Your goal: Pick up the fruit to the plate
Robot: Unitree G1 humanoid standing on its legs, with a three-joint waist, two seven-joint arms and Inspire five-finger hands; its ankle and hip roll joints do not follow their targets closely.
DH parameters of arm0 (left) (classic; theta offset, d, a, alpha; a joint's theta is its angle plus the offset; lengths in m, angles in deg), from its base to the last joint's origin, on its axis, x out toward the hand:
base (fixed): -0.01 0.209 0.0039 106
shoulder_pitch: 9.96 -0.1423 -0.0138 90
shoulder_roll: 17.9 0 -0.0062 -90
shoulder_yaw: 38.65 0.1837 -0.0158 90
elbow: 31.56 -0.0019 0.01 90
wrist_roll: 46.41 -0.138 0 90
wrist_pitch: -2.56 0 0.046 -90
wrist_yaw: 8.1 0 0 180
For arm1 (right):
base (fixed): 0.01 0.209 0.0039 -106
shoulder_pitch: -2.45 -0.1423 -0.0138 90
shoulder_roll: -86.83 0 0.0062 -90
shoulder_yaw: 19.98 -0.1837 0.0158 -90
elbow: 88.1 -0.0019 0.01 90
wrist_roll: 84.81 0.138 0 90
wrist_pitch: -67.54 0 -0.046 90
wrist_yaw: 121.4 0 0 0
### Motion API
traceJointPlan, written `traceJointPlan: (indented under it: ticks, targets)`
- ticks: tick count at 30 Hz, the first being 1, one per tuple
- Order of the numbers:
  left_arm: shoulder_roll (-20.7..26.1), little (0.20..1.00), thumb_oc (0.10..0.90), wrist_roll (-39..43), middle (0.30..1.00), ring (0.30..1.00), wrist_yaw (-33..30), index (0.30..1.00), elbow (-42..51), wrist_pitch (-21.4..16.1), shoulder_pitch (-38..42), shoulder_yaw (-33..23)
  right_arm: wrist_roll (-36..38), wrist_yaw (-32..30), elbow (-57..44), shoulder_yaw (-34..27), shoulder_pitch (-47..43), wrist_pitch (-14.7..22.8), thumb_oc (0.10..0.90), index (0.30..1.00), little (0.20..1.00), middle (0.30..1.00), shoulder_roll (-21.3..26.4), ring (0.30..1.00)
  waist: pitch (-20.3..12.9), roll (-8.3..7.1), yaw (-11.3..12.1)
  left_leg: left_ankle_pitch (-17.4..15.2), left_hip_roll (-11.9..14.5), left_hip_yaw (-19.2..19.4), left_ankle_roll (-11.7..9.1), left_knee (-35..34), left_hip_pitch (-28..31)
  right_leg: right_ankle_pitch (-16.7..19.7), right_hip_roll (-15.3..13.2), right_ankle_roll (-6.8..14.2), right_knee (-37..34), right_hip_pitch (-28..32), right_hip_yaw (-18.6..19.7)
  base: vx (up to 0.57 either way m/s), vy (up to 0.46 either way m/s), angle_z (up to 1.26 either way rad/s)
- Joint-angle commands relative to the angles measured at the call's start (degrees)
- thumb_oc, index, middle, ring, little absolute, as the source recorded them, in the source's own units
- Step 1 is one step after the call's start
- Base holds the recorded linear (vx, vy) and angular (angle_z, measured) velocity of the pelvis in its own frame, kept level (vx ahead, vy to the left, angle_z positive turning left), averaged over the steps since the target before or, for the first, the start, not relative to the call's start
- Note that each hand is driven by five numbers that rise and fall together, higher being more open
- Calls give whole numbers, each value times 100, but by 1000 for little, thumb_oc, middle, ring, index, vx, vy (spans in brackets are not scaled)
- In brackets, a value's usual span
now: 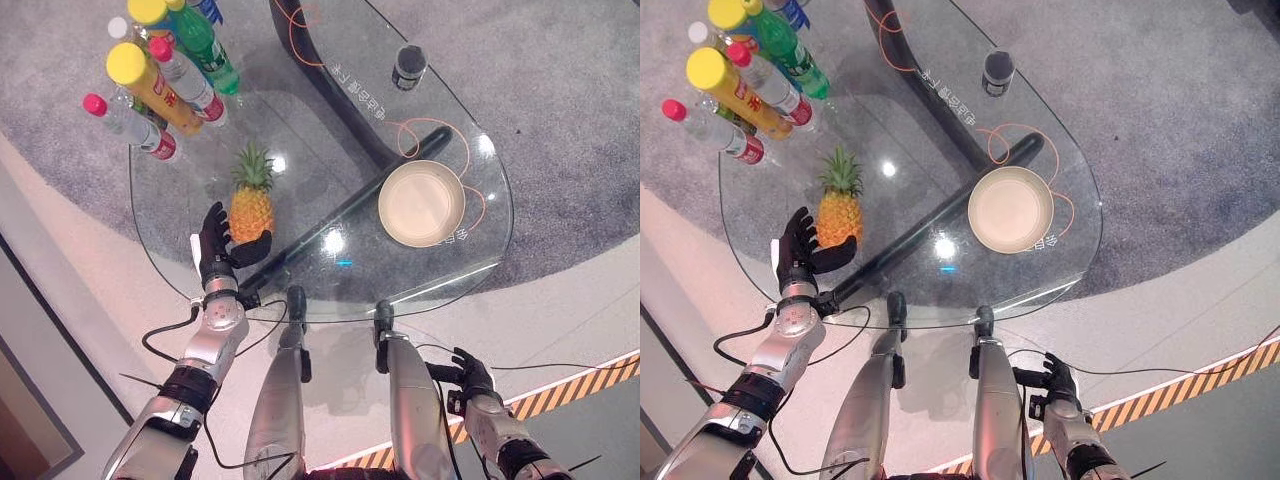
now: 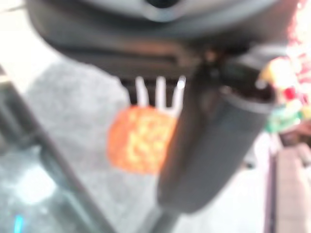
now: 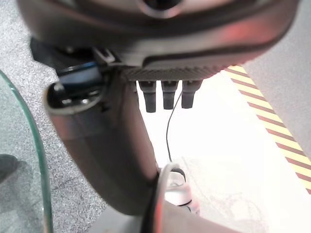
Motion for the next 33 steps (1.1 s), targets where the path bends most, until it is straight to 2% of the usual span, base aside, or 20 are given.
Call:
traceJointPlan:
  ticks: [1, 9, 13, 17, 21, 28, 33]
  targets:
    - [102, 900, 800, -425, 900, 900, 98, 900, 121, -397, 574, -9, 142, -15, -139, 217, 200, -27, 800, 900, 900, 900, 59, 900, -67, -349, -176, -541, -184, 275, 245, 1115, -196, 1428, -41, 14, -1409, 264, -187, 0, 0, 0]
    - [117, 900, 800, -493, 900, 900, 241, 900, -139, -261, 819, 134, 171, 26, -148, 266, 176, 16, 800, 900, 900, 900, 47, 900, -67, -378, -222, -531, -202, 280, 242, 1108, -347, 1464, -39, 37, -1401, 85, -173, 0, 0, 0]
    - [95, 900, 800, -662, 900, 900, 485, 900, -295, 52, 898, 287, 192, 6, -165, 269, 149, 22, 800, 900, 900, 900, 34, 900, -67, -386, -242, -523, -211, 294, 237, 1096, -387, 1479, -30, 43, -1421, 46, -173, 0, -6, -3]
    - [107, 900, 800, -1126, 900, 900, 433, 900, -690, 322, 1004, 562, 209, 75, -106, 273, 70, 2, 800, 900, 900, 900, 57, 900, -67, -390, -265, -510, -212, 301, 228, 1115, -442, 1499, -25, 46, -1422, -1, -171, 1, -1, -3]
    - [60, 900, 800, -890, 900, 900, 352, 900, -1065, 287, 1092, 616, 244, 81, -63, 325, 21, 46, 800, 900, 900, 900, 67, 900, -67, -396, -294, -515, -199, 331, 221, 1125, -453, 1480, -29, 45, -1409, -19, -158, 0, 0, 0]
    - [20, 900, 800, -864, 900, 900, 319, 900, -1223, 458, 1191, 675, 247, 77, -48, 376, 20, 93, 800, 900, 900, 900, 22, 900, -67, -419, -322, -508, -186, 353, 204, 1133, -482, 1492, -20, 57, -1412, -51, -173, 0, 0, 0]
    - [19, 900, 800, -754, 900, 900, 303, 900, -1344, 441, 1248, 648, 252, 77, -68, 385, -3, 58, 800, 900, 900, 900, 27, 900, -67, -403, -326, -494, -198, 344, 198, 1100, -495, 1501, -28, 57, -1432, -72, -175, 0, 0, 0]
